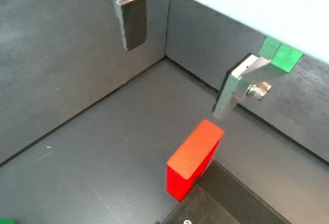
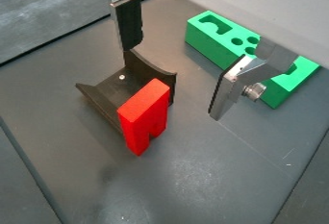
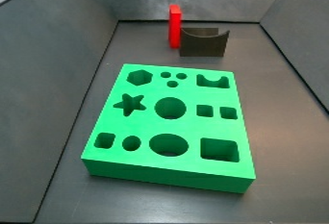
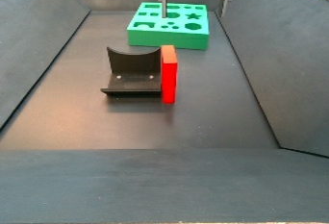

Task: Pick up the double-square object. Move up. Move to above the board. Insert the double-square object.
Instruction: Pick up the double-square object.

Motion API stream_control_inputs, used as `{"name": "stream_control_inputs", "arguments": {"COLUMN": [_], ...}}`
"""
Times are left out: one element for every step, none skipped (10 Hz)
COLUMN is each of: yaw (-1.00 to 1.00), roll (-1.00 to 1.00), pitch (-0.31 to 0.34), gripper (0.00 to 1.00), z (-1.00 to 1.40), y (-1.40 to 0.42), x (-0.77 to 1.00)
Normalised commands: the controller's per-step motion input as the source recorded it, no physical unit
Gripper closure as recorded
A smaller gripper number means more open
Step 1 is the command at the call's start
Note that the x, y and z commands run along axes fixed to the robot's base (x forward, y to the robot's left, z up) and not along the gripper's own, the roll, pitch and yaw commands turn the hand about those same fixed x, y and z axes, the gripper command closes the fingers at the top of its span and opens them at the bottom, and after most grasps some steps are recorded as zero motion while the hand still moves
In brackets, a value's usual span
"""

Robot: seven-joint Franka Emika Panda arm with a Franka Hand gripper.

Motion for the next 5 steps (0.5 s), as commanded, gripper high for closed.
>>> {"name": "stream_control_inputs", "arguments": {"yaw": [0.0,0.0,0.0,0.0,0.0], "roll": [0.0,0.0,-0.02,-0.01,-0.06], "pitch": [-0.027,-0.07,-0.081,-0.043,-0.047], "gripper": [0.0,0.0,0.0,0.0,0.0], "z": [0.0,-0.28,-0.25,-0.23,-0.21], "y": [0.0,0.0,0.0,-0.01,0.0], "x": [0.0,0.08,0.39,0.62,0.61]}}
